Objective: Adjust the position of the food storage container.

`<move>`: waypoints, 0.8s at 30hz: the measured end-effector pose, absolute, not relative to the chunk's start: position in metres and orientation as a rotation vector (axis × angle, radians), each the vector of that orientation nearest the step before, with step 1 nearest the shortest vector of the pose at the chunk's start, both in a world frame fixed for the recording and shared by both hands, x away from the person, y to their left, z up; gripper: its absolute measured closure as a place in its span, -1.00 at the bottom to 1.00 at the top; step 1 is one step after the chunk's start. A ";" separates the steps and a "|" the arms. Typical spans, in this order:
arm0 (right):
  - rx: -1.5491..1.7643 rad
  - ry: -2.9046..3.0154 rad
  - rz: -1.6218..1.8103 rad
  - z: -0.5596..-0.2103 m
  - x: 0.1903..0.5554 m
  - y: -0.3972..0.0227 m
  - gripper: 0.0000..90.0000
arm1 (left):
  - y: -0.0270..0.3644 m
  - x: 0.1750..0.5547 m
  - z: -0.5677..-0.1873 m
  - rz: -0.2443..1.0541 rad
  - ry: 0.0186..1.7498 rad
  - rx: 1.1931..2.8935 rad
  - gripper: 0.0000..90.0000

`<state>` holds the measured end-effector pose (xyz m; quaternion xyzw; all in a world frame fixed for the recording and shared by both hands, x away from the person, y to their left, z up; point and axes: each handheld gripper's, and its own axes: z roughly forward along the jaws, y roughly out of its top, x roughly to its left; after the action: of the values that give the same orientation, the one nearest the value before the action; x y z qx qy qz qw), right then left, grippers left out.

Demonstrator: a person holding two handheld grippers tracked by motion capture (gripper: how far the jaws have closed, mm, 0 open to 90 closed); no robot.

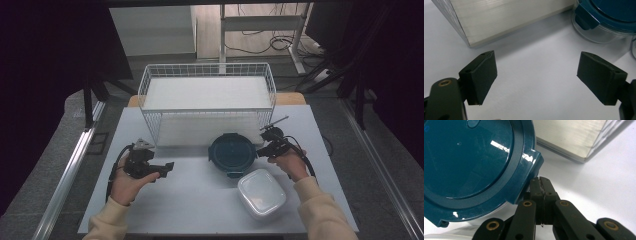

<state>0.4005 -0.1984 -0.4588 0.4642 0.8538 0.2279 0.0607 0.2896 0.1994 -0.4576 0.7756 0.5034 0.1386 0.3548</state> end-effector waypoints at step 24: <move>1.316 2.722 0.737 -0.456 0.397 -0.174 1.00 | 0.196 0.292 -0.463 0.349 1.301 2.031 -0.64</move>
<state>0.3967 -0.1738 -0.4556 0.4228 0.8746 0.2368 0.0151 0.2922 0.1955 -0.4631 0.7822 0.5011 0.1344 0.3449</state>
